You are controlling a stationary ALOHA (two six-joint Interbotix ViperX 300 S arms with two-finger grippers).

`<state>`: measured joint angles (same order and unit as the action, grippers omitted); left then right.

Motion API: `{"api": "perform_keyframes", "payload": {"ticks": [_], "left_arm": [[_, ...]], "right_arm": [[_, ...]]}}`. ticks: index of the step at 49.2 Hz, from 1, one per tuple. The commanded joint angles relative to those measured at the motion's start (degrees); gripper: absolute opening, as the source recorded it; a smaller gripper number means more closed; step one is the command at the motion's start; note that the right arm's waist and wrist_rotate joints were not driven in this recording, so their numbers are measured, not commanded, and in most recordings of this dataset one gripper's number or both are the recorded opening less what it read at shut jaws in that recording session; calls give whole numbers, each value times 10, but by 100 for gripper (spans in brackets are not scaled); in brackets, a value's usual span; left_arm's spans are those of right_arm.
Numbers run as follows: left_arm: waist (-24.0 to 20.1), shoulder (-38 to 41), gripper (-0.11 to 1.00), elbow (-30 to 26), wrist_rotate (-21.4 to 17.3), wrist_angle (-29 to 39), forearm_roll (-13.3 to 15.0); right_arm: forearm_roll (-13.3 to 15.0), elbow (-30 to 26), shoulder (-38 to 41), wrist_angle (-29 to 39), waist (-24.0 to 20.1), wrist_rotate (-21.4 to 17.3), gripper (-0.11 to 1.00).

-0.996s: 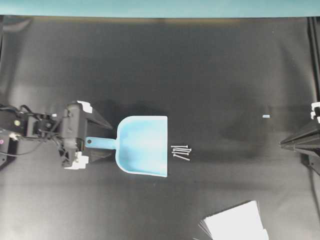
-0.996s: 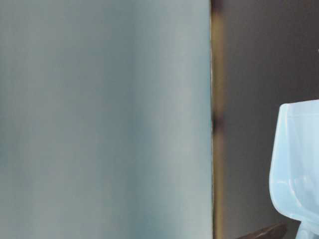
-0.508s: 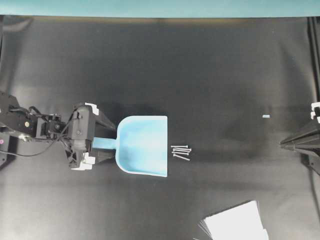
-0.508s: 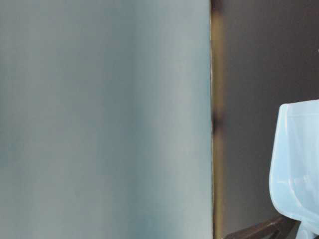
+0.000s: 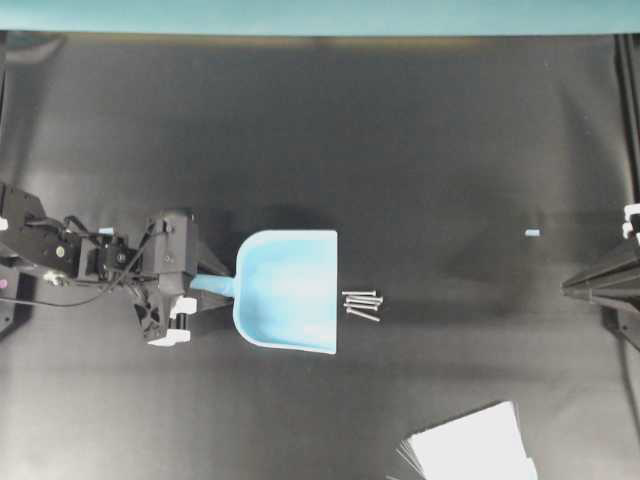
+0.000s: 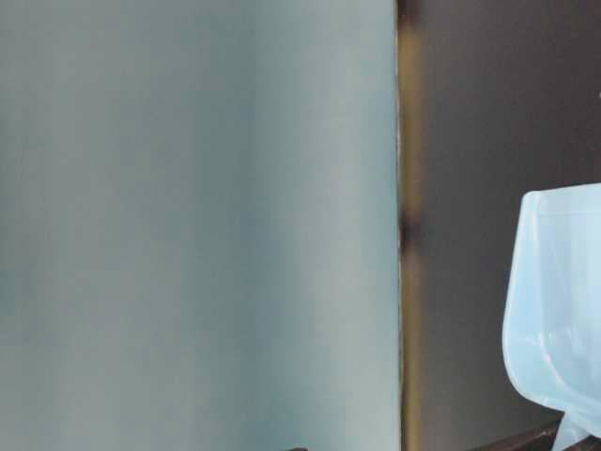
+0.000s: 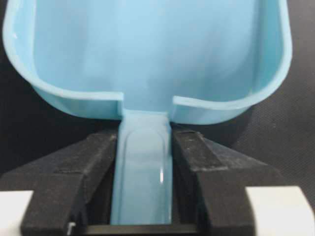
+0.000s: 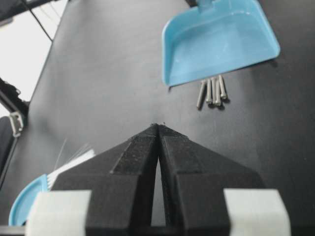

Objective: Hold the dustpan with the left arm, while a human hand uses a hand brush to gather screws into the dustpan.
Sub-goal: 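Close the left gripper on the dustpan handle and hold it, then hold the dustpan steady with the left gripper while screws are brushed in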

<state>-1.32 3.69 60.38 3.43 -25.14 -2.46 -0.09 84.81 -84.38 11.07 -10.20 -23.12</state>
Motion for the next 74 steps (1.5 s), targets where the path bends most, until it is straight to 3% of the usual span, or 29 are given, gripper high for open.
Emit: {"api": "perform_keyframes", "payload": {"ticks": [1,16,29,50,74], "left_arm": [[3,-7,30,-8,1,-4,-2],[3,-76,30,5,12,11,-2],[3,-145,30,-2,21,127,-2],[12,-68,30,-14,29,114,-2],[10,-61,30,-25,30,123,-2]], "right_arm": [[-1,-3,2,-3,0,0,0],[-1,-2,2,-4,0,0,0],[-1,-2,1,-3,0,0,0],[-1,-2,-1,-3,0,-1,0],[-1,-2,-3,-3,0,0,0]]}}
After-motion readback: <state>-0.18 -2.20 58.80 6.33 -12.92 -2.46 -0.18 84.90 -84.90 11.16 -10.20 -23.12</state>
